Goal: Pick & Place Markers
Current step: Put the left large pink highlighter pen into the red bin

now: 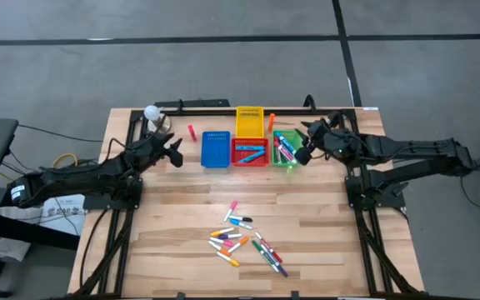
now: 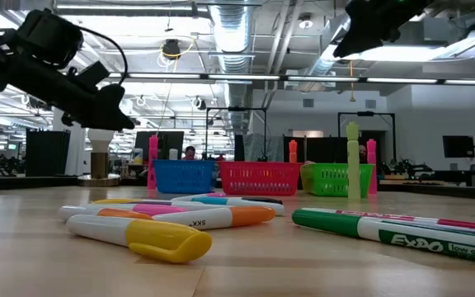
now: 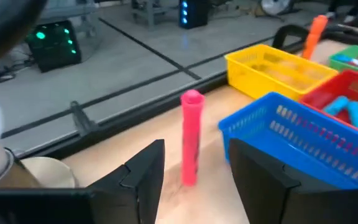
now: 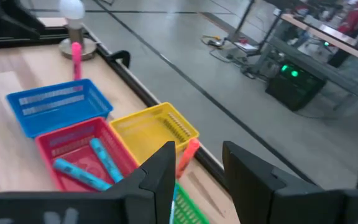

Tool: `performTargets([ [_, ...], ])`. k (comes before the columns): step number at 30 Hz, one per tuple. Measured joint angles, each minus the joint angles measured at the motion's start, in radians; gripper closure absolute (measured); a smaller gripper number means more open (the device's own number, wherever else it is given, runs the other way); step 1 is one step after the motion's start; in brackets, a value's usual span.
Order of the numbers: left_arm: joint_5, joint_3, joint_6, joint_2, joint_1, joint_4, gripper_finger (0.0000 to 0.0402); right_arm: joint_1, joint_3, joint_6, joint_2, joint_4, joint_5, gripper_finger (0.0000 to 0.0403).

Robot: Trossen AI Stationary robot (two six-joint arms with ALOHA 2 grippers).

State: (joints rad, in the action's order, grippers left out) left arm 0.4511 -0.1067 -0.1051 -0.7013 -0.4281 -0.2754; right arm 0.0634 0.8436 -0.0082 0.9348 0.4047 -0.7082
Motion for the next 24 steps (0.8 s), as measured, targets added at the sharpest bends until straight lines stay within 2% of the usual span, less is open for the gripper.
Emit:
performTargets([
  [5, -0.079, 0.008, -0.001, -0.07, -0.06, -0.122, 0.0225, 0.03, 0.0, -0.004, 0.0, -0.023, -0.001, 0.0278],
  [13, -0.224, 0.008, -0.003, -0.265, -0.162, -0.284, 0.0239, 0.044, 0.0, -0.081, 0.0, -0.093, 0.0, 0.0278],
  [18, -0.236, 0.008, 0.025, -0.36, -0.162, -0.359, 0.0242, 0.044, 0.0, -0.08, 0.0, -0.094, 0.001, 0.0278],
  [24, -0.237, 0.008, 0.071, -0.412, -0.162, -0.389, 0.0231, 0.042, 0.0, -0.08, 0.0, -0.093, 0.001, 0.0278],
])
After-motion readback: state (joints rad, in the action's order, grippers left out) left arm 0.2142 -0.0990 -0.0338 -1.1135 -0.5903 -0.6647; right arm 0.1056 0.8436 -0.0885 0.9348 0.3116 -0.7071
